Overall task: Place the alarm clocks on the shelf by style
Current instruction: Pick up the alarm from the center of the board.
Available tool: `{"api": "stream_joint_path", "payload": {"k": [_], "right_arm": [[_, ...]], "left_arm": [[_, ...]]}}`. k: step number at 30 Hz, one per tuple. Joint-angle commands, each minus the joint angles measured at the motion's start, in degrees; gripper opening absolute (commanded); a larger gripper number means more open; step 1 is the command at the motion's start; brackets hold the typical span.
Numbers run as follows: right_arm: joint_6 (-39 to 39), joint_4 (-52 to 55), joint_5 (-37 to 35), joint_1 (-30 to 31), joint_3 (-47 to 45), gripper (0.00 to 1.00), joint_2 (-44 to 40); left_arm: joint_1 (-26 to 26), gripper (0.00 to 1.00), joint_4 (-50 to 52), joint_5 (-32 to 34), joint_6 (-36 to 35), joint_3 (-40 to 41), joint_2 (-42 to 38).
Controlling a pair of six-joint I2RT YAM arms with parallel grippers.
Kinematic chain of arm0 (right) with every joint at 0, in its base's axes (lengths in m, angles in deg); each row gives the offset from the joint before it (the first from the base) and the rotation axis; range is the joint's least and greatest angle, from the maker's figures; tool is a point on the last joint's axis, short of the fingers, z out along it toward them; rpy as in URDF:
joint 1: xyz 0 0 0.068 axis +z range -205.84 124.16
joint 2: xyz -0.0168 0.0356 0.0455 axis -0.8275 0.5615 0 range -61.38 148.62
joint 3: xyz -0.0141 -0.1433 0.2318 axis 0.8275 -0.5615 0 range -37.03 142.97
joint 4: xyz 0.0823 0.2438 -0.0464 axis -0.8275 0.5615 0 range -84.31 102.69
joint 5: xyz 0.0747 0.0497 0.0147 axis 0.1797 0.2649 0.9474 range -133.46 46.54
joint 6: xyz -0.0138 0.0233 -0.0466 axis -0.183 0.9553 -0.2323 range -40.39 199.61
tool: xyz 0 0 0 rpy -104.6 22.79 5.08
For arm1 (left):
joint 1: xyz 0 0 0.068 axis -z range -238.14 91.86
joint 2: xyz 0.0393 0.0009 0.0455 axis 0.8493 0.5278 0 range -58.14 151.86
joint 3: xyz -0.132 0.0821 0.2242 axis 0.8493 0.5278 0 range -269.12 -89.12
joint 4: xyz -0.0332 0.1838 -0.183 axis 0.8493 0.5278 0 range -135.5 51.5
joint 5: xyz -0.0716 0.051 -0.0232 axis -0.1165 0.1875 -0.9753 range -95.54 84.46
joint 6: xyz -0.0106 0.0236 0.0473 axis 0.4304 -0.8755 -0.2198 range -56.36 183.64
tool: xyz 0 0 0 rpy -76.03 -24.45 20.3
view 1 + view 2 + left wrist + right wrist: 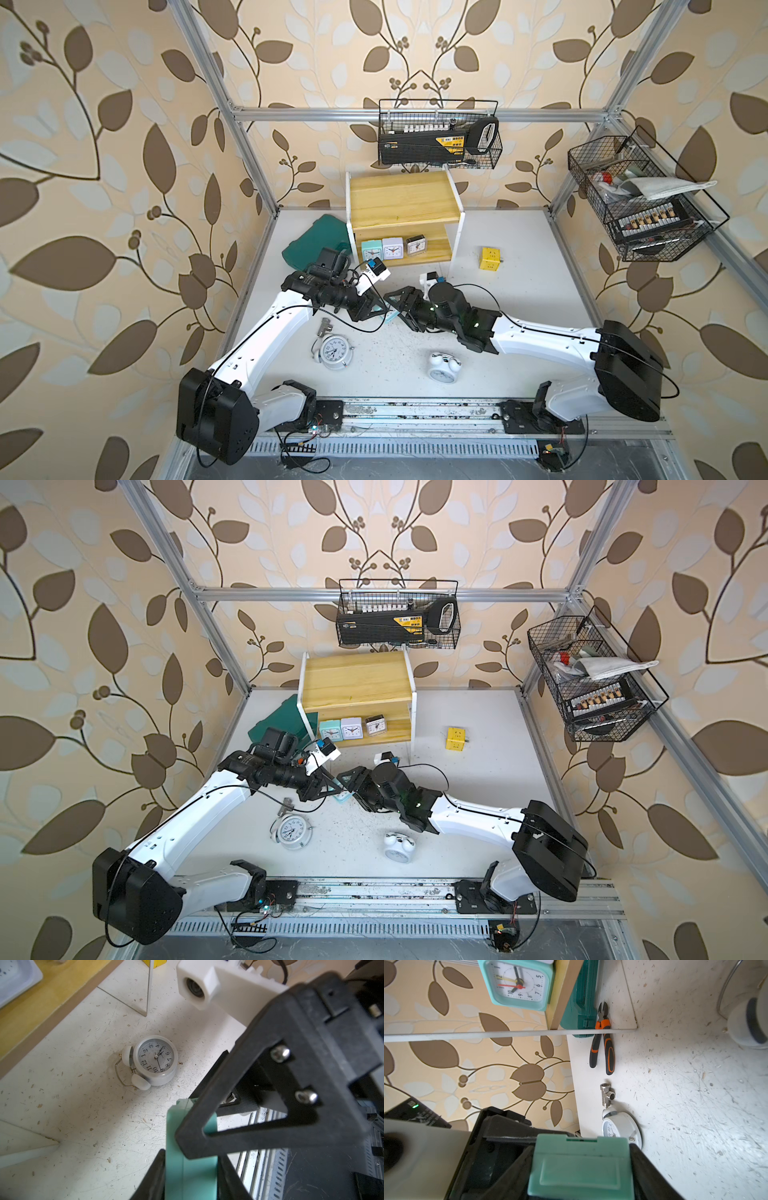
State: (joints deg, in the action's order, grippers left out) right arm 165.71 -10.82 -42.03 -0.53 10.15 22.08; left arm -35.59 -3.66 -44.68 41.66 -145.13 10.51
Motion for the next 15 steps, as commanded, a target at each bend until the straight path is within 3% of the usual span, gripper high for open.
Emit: {"api": "stream_joint_path", "payload": {"k": [1, 7, 12, 15], "right_arm": [[0.33, -2.63, -0.49, 0.41, -1.03, 0.62, 0.17], [-1.84, -3.66, -1.19, 0.14, -1.63, 0.48, -0.28], [-9.90, -0.21, -0.15, -2.26, -0.53, 0.44, -2.13], [-17.58, 5.59, 1.64, -3.92, 1.82, 0.44, -2.94]], "left_arm": [[0.04, 0.25, -0.62, -0.86, 0.27, 0.32, -0.81], [0.04, 0.33, -0.45, -0.83, 0.20, 0.20, -0.44], [0.02, 0.57, 0.90, -1.80, -0.71, 0.02, -0.66], [-0.05, 0.65, 1.95, -2.75, -1.54, -0.22, -0.92]]}}
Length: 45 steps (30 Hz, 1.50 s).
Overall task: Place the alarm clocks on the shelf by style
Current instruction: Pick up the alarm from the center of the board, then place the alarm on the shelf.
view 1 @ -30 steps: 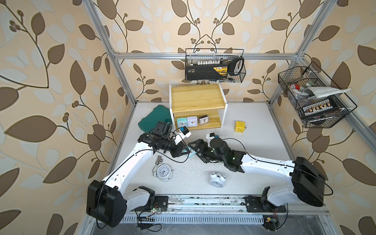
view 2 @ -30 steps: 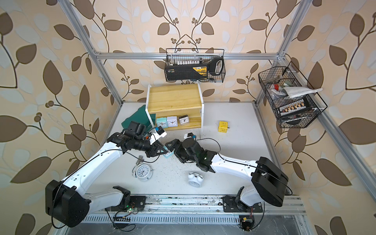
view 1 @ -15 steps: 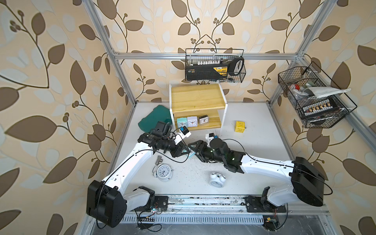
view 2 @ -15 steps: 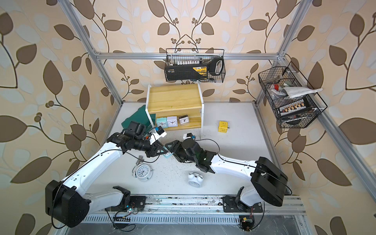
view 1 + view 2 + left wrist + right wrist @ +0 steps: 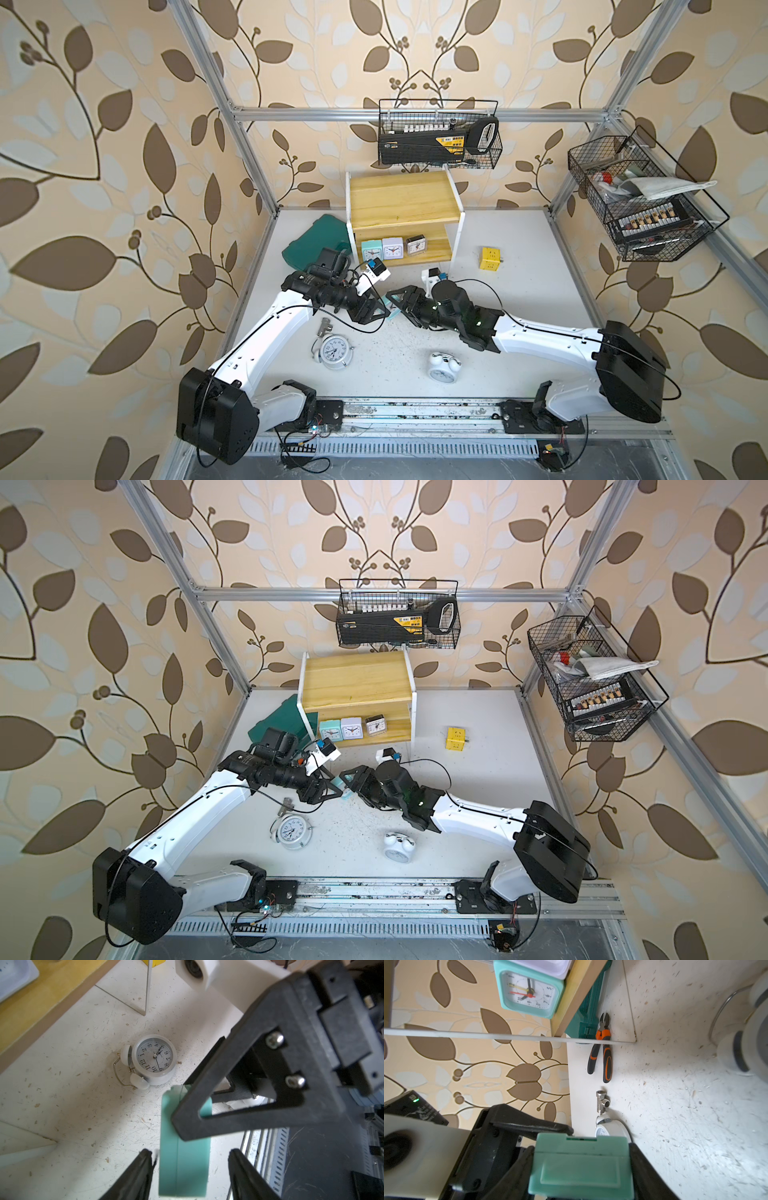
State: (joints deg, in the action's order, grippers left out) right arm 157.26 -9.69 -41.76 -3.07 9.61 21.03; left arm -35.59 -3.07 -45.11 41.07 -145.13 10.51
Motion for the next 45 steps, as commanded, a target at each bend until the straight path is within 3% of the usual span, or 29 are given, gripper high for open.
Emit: {"api": "stream_joint_path", "payload": {"k": [1, 6, 9, 15, 24, 45], "right_arm": [[-11.41, 6.14, 1.82, -1.81, 2.93, 0.44, -2.12], [-25.22, 19.43, 1.19, -3.99, 8.57, 0.44, -3.02], [-33.51, 28.95, -4.09, -3.99, 12.79, 0.43, -3.36], [-42.11, 36.01, -14.58, -4.25, 16.41, 0.43, -4.01], [-50.77, 33.37, -25.35, -5.76, 18.52, 0.41, -4.24], [-54.86, 22.95, -32.52, -9.73, 21.31, 0.38, 1.49]], "left_arm": [[-0.20, 0.66, 1.57, -2.55, -1.19, -0.24, -1.05], [-1.25, 0.69, 2.87, -4.49, -1.64, -0.72, -1.49], [-1.84, 0.70, 3.35, -5.16, -1.87, -0.99, -1.58], [-3.43, 0.70, 3.88, -6.35, -1.80, -1.29, -1.83], [-4.69, 0.70, 3.36, -6.48, -1.28, -0.95, -1.81], [-5.67, 0.69, 3.09, -6.80, -1.08, -0.70, -1.33]]}}
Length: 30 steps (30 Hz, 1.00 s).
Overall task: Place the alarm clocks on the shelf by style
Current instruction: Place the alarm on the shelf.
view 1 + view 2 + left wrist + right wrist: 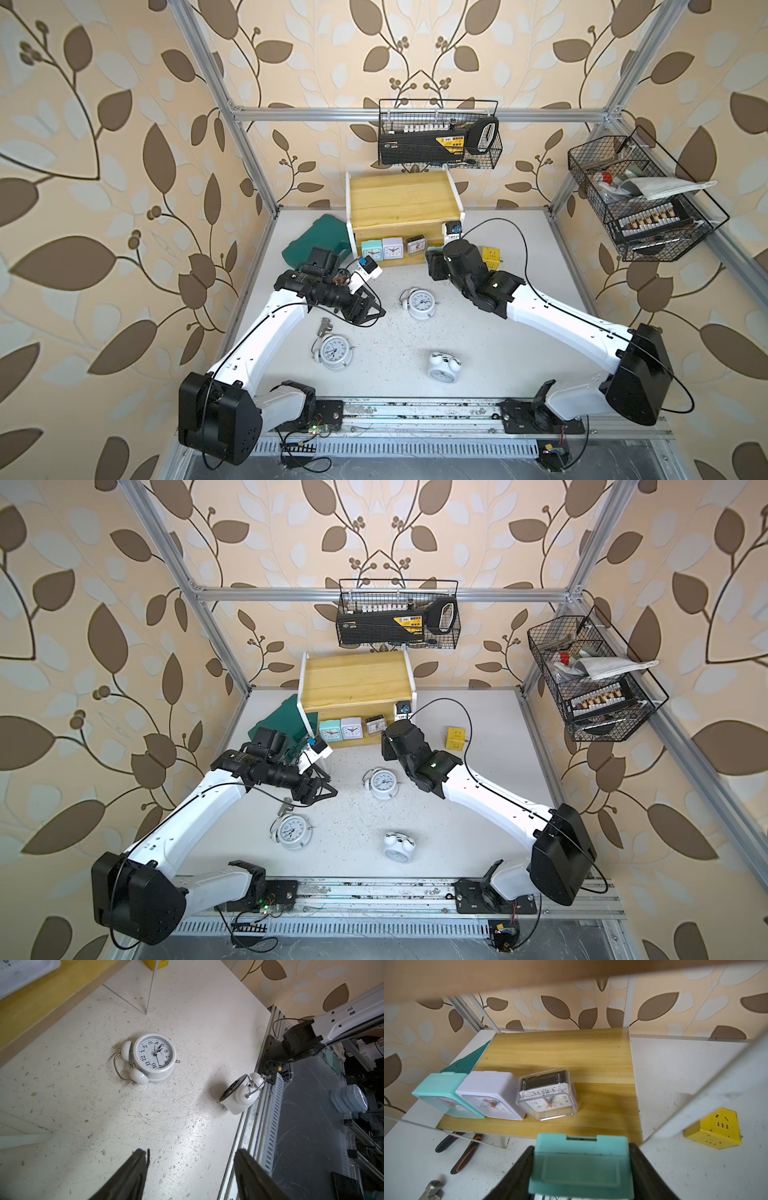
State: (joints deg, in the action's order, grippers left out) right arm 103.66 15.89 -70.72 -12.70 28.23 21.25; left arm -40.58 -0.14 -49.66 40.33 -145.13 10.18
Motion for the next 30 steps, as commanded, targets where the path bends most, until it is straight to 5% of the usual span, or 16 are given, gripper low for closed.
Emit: {"api": "stream_joint_path", "payload": {"k": [1, 30], "right_arm": [[-1.44, -2.88, -4.29, -0.14, 2.69, 0.37, 1.62], [-2.48, -3.78, -13.25, -0.33, 6.42, 0.42, 9.64]], "left_arm": [[-0.69, 0.70, 0.16, -2.20, -0.23, -0.74, -0.95], [-0.95, 0.69, 0.38, -2.38, -0.77, -0.33, -1.51]]}}
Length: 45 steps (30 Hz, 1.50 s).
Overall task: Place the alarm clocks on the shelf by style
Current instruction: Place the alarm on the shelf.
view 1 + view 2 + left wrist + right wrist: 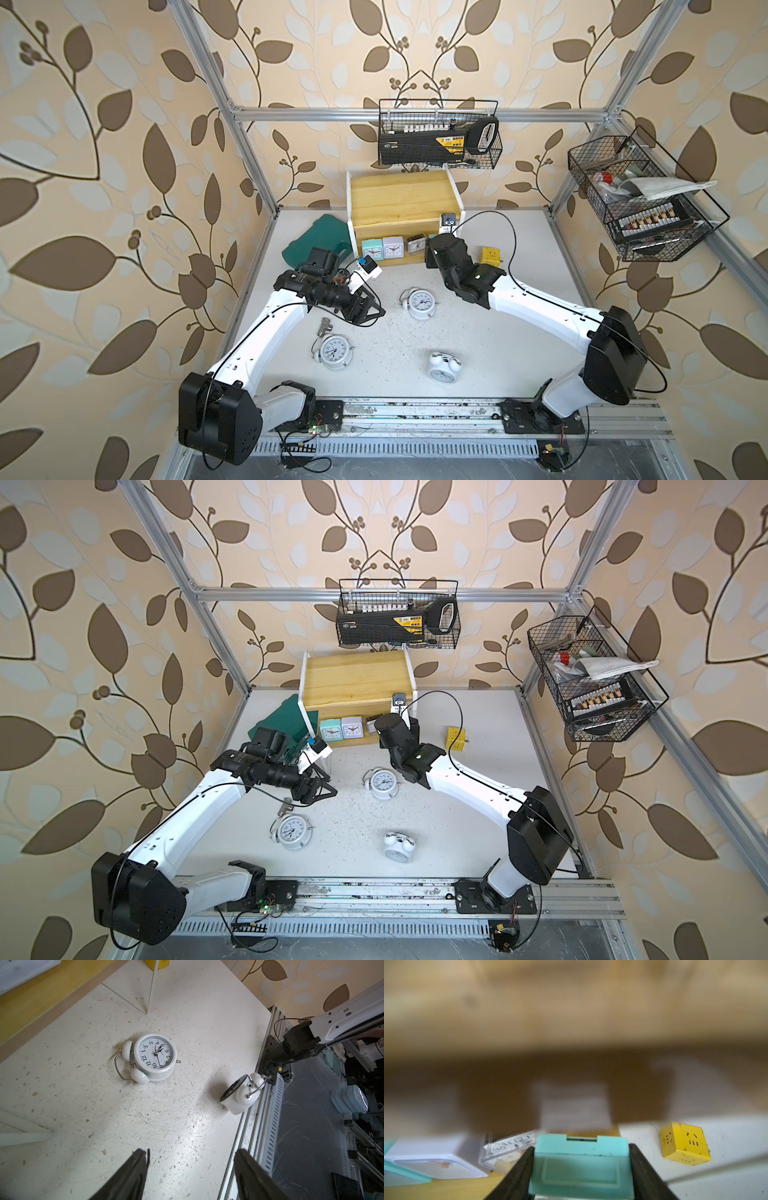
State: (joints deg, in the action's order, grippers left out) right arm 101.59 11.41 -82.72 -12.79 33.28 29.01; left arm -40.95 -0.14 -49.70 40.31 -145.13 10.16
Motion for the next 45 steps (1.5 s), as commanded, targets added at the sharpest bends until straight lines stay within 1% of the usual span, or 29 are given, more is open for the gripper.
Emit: {"api": "stream_joint_path", "payload": {"k": [1, 18, 24, 45], "right_arm": [[-0.27, 0.64, -1.24, -0.21, 1.41, 0.42, 2.10], [-0.09, 1.05, -2.48, -0.21, 1.81, 0.45, 4.88], [0.24, 1.04, -2.09, -0.24, 1.51, 0.48, 4.95], [3.57, 1.73, -2.73, -0.16, -1.04, 0.48, 4.01]], "left_arm": [[-0.58, 0.69, 0.39, -2.33, -0.75, -0.32, -1.50], [-0.67, 0.69, 0.43, -2.33, -0.88, -0.23, -1.67], [-0.67, 0.69, 0.43, -2.24, -0.88, -0.24, -1.76], [-0.75, 0.70, 0.43, -2.42, -1.00, -0.15, -1.85]]}}
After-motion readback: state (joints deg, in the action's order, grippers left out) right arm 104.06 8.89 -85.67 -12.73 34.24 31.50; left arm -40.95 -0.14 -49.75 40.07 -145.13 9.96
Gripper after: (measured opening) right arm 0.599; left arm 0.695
